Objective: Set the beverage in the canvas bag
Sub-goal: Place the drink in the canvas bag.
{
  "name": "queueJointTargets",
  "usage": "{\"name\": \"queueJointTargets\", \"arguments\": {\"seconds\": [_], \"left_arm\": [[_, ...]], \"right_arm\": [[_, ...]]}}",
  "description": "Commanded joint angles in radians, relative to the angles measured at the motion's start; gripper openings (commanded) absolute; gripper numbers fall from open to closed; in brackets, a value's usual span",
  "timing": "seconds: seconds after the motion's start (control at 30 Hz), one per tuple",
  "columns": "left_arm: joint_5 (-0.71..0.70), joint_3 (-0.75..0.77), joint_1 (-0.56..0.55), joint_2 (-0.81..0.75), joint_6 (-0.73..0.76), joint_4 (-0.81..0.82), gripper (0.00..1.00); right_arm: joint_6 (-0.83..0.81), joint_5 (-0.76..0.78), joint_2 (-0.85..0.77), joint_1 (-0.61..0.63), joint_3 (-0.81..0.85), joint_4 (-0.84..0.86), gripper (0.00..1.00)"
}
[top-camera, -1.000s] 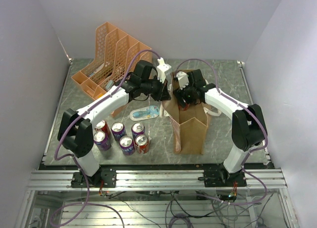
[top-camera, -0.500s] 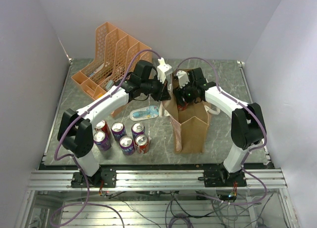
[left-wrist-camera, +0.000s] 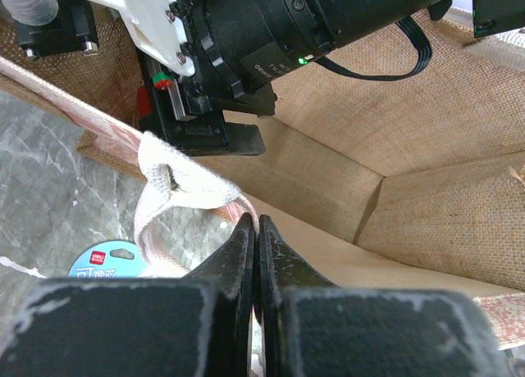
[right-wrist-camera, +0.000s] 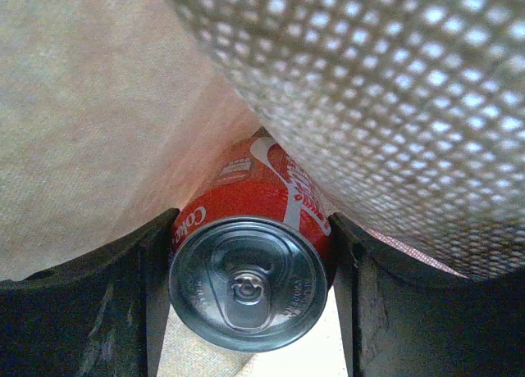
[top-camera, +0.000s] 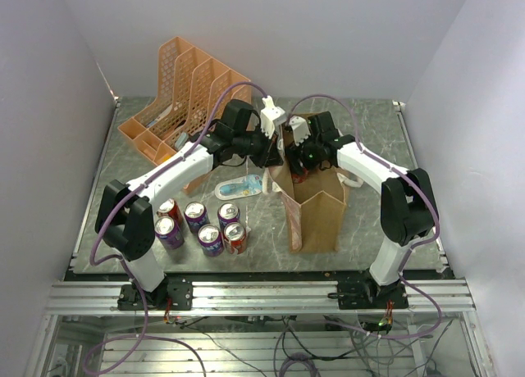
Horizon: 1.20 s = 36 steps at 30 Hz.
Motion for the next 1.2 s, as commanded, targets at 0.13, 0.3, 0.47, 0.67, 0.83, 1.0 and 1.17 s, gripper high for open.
{"name": "queueJointTargets", "arguments": {"seconds": [0.13, 0.3, 0.47, 0.67, 0.83, 1.0, 1.17], "left_arm": [[0.031, -0.022, -0.012, -0.016, 0.030, -0.023, 0.07], [0.027, -0.022, -0.012, -0.018, 0.033, -0.026, 0.07], [0.025, -0.021, -0.012, -0.021, 0.029, -0.023, 0.07], [0.026, -0.025, -0.012, -0.023, -0.004, -0.008, 0.07], [0.025, -0.030, -0.012, -0.020, -0.011, -0.001, 0.07], [0.014, -0.020, -0.012, -0.011, -0.025, 0.005, 0.07], [-0.002, -0.013, -0.012, -0.005, -0.068, 0.022, 0.07]], "right_arm": [[0.010, -0.010, 0.012, 0.022, -0.003, 0.027, 0.80], [0.011, -0.014, -0.002, 0.022, 0.001, 0.017, 0.87], [0.000, -0.022, -0.018, 0.021, 0.020, -0.004, 0.87], [-0.036, -0.033, -0.067, 0.019, 0.046, -0.047, 0.87], [-0.058, -0.034, -0.126, 0.017, 0.042, -0.066, 0.87], [-0.056, -0.031, -0.174, 0.017, 0.041, -0.075, 0.87], [-0.065, -0.037, -0.209, 0.017, 0.043, -0.092, 0.86]]}}
